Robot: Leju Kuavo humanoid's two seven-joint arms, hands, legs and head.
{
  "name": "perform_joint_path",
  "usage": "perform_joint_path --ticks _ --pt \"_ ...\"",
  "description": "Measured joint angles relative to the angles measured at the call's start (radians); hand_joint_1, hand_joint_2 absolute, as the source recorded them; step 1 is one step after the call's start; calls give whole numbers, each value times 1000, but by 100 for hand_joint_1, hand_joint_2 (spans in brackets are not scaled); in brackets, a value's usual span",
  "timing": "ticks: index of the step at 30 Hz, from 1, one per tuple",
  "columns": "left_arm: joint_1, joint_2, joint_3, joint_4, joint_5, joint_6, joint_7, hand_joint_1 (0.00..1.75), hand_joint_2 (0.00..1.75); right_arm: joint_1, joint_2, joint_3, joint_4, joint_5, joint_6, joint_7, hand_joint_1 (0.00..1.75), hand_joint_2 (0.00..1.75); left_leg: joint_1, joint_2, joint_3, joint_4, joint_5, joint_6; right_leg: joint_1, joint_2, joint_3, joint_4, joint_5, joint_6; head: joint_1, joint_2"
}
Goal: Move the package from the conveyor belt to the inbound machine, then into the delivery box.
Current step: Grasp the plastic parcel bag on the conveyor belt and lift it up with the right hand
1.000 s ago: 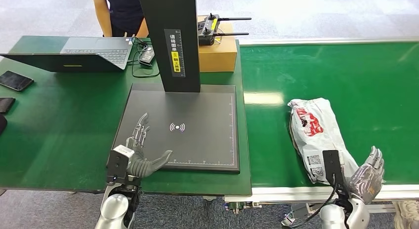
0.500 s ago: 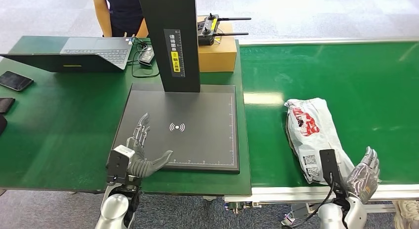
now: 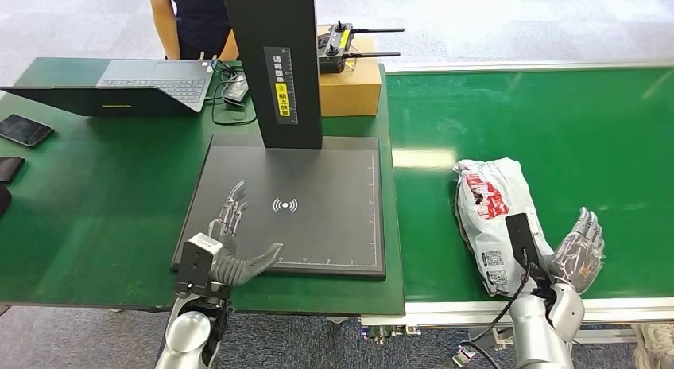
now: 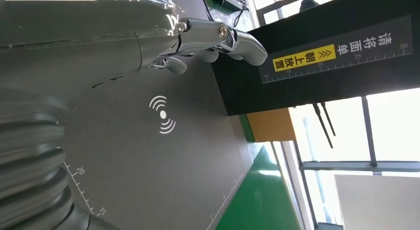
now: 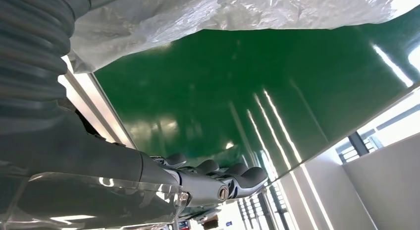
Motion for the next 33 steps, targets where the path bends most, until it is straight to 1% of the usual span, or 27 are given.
perform_joint_path --ticks 7,14,19,25,33 --pt "-2 0 -8 2 4 4 0 0 175 -71 -27 45 101 15 -24 -8 0 175 0 0 0 0 0 0 0 0 0 0 0 0 0 0" --pt "-7 1 -21 18 10 16 -16 0 175 -155 -35 100 206 -6 -35 -69 0 175 0 0 0 0 1 0 0 0 0 0 0 0 0 0" --pt "-11 1 -29 32 15 20 -19 0 175 -202 -35 150 273 3 -41 -85 0 175 0 0 0 0 1 0 0 0 0 0 0 0 0 0" --pt "-22 1 -31 50 16 24 -22 0 175 -230 -33 197 344 17 -45 -80 0 175 0 0 0 0 1 0 0 0 0 0 0 0 0 0" --pt "-26 1 -34 64 21 28 -28 0 175 -251 -26 239 439 46 -47 -21 0 175 0 0 0 0 1 0 0 0 0 0 0 0 0 0"
